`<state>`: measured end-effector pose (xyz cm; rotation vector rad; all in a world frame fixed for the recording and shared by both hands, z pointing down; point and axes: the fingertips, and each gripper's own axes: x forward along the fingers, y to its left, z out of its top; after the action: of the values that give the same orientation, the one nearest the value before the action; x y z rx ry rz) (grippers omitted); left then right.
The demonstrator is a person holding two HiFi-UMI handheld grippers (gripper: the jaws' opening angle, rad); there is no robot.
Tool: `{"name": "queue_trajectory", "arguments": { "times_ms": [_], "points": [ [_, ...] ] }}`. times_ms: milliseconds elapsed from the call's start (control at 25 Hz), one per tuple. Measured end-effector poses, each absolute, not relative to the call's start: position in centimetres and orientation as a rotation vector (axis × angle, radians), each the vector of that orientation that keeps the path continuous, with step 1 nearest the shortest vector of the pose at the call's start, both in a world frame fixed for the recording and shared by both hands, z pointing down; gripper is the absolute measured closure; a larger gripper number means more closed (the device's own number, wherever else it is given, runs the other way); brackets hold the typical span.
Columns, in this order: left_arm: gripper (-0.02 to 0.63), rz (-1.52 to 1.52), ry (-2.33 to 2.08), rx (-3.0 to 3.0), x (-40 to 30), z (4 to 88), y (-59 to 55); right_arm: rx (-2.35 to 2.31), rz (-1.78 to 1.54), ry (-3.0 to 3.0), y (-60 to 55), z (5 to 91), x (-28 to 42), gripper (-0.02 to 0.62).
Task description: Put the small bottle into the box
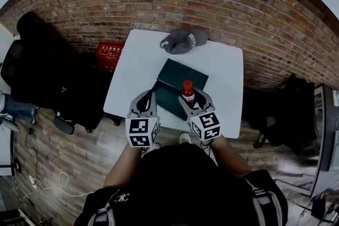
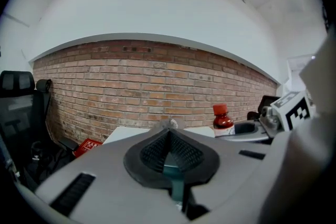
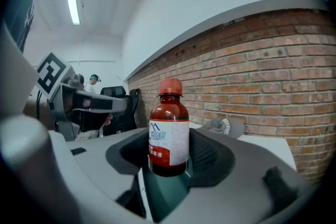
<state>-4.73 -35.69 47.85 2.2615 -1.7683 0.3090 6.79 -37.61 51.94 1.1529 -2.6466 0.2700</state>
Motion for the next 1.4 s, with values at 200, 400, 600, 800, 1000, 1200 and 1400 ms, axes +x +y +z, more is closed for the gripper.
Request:
{"name": "queue_trajectory", "arguments": {
  "times_ms": [200,400,600,800,1000,1200,1400],
  "points": [
    [0.600,0.314,-1.823,2.195,-6.0,48.5,-35.0,0.976,0.314,-2.569,-37.1,56.1,5.0,0.370],
    [0.600,0.313,-1.871,2.129,-7.3,49.1,-34.5,0.834,0.313,-2.448,-36.9,60.6,4.1,0.370],
    [0.600,0.323,-1.903,2.074,-8.3,49.6,-33.9,0.716,0.327,-2.300,-36.9,64.9,3.9,0.370],
    [0.600,0.334,-1.932,2.028,-9.4,50.1,-33.0,0.622,0.350,-2.172,-36.2,67.9,3.8,0.370],
    [0.600,0.330,-1.967,1.985,-10.3,50.3,-32.2,0.549,0.341,-2.086,-35.9,70.4,3.6,0.370],
    [0.600,0.343,-1.982,1.954,-11.5,50.5,-31.4,0.497,0.296,-1.989,-35.7,72.6,3.9,0.370],
    [0.600,0.340,-1.999,1.928,-11.9,50.8,-30.9,0.458,0.196,-1.920,-35.3,74.0,4.3,0.370]
  ]
}}
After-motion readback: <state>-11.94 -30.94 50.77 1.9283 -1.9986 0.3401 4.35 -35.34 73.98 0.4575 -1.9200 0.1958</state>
